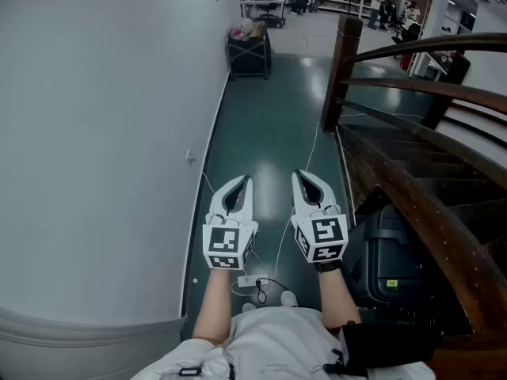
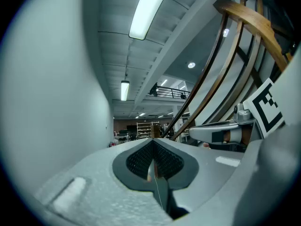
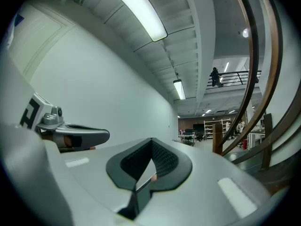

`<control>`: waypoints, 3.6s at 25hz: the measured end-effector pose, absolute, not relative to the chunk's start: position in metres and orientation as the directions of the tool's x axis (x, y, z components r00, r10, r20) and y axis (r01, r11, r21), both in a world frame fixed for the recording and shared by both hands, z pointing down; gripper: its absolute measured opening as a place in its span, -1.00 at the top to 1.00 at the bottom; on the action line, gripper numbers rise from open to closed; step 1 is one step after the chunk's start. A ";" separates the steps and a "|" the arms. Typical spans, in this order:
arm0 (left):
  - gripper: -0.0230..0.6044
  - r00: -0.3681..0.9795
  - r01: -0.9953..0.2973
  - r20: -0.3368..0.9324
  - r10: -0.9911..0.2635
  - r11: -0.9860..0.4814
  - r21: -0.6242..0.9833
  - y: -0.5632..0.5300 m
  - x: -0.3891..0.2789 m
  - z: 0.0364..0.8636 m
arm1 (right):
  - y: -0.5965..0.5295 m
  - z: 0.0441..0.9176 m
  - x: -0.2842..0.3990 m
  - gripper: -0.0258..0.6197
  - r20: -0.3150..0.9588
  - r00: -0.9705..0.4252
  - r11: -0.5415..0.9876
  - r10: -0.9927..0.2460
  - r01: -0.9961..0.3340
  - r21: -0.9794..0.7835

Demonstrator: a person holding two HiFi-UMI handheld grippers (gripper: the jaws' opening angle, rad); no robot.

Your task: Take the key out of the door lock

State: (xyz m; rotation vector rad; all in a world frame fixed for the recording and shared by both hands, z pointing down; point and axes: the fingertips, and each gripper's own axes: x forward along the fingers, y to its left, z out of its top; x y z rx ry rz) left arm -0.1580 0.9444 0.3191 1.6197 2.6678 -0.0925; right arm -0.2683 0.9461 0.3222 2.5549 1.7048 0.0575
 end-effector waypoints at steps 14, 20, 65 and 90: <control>0.93 -0.418 0.901 -0.082 0.905 0.401 -0.165 0.916 -0.084 0.336 | 0.915 0.345 -0.214 0.92 0.071 0.384 -0.390 0.921 0.912 0.124; 0.93 -0.287 0.954 -0.083 0.954 0.277 -0.114 0.905 -0.024 0.343 | 0.932 0.346 -0.141 0.92 0.058 0.562 -0.565 0.825 0.823 0.060; 0.93 0.909 -0.409 -0.092 -0.407 -0.913 -0.001 -0.026 -0.066 0.324 | 0.020 0.337 0.006 0.91 -0.023 0.108 -0.110 -0.994 -0.991 0.079; 0.93 0.477 -0.878 -0.091 -0.874 -0.469 -0.101 -0.382 -0.248 0.322 | -0.409 0.336 -0.175 0.91 -0.126 -0.545 0.554 -0.829 -0.831 -0.055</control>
